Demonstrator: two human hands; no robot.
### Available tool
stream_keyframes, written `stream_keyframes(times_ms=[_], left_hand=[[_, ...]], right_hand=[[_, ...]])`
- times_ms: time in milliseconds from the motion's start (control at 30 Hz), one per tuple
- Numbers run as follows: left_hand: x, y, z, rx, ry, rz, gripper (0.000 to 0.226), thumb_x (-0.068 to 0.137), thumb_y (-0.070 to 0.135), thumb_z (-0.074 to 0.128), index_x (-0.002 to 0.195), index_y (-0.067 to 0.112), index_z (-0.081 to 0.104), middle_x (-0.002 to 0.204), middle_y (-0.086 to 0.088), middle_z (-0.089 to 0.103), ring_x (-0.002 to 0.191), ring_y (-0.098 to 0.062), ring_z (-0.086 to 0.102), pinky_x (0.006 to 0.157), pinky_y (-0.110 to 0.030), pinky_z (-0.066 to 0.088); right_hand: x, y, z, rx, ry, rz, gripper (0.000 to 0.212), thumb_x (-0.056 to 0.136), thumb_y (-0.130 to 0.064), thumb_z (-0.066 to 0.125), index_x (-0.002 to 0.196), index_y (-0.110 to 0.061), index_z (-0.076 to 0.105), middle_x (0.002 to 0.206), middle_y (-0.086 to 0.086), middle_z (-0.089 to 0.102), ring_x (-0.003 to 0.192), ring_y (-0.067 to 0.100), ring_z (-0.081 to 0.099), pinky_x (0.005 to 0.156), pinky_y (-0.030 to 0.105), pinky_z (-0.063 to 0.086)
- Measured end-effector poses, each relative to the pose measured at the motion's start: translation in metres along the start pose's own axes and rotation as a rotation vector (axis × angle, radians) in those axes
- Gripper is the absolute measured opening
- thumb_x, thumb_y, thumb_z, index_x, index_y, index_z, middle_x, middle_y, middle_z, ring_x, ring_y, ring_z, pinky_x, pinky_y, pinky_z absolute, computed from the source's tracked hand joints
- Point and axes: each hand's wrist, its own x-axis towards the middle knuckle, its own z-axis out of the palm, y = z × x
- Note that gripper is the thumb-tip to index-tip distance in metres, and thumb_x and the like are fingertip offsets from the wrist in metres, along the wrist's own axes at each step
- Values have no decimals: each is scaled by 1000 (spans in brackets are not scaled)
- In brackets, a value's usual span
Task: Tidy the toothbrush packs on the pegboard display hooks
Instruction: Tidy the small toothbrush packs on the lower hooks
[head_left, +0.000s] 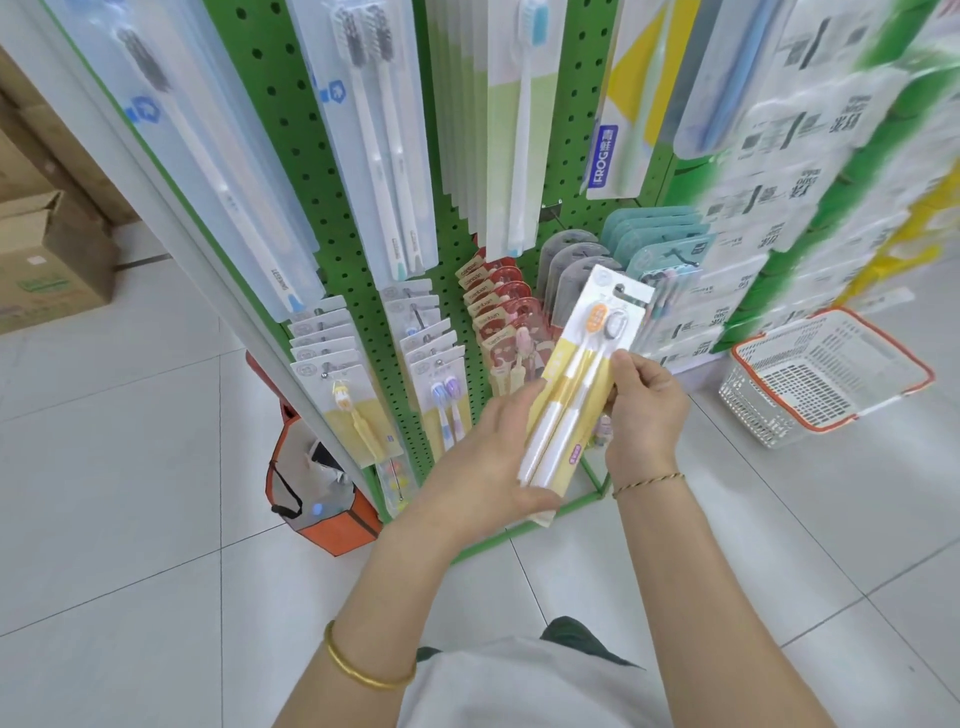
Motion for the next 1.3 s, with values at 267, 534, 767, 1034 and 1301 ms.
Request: stream_keyframes(times_ms=[267,534,767,1034,1301], left_hand=[[1,5,3,146,-57,-26,96,82,19,60,150,32,-7,151,6,9,137,-17,23,100,-28,32],[-1,6,-12,-661,-180,-79,68,74,19,41,138,39,31,141,12,40,110,-11,60,91,-27,51],[6,-9,-12,-390,0,-230,8,95,18,55,100,17,61,107,-4,69,98,-21,66,88,-46,52],[23,6,-49,-671,621,-80,19,92,11,59,99,28,55,104,2,65,94,-16,65,78,-36,56],[9,-11,-54,-1067,435,-36,13,94,4,51,96,12,60,82,0,68,74,-12,63,66,-26,53]], right_hand=[[1,-8,-3,125,-74,50,24,94,-15,56,71,-11,57,61,4,47,47,9,41,44,19,36],[-3,-5,0,238,-378,138,15,98,-20,49,99,-9,60,90,7,65,75,15,65,61,25,52],[-8,-1,-1,56,-476,74,10,89,-6,60,80,-11,60,78,5,70,61,14,62,49,22,48],[-17,8,2,-116,-854,9,14,69,-11,71,74,-6,59,78,3,73,70,15,68,63,25,55],[-23,27,3,-75,-1144,328,73,63,-43,84,116,0,58,115,20,62,104,32,58,94,51,45]])
